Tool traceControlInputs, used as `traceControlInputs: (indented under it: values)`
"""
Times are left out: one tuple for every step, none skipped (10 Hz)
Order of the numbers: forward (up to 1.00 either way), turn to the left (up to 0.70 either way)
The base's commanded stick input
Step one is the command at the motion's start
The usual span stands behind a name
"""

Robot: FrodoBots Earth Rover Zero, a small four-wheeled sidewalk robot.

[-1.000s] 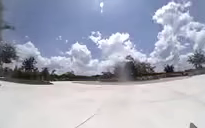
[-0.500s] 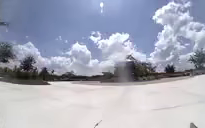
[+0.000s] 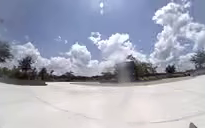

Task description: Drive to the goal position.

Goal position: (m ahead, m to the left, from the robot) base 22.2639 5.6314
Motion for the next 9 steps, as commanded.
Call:
traceControlInputs:
  values:
    - [0.85, -0.01]
    - [0.85, -0.01]
    - [0.85, -0.01]
    - [0.85, -0.01]
    - [0.85, -0.01]
    - [0.85, -0.01]
    - [0.85, 0.02]
    - [0.85, 0.1]
    - [0.85, 0.33]
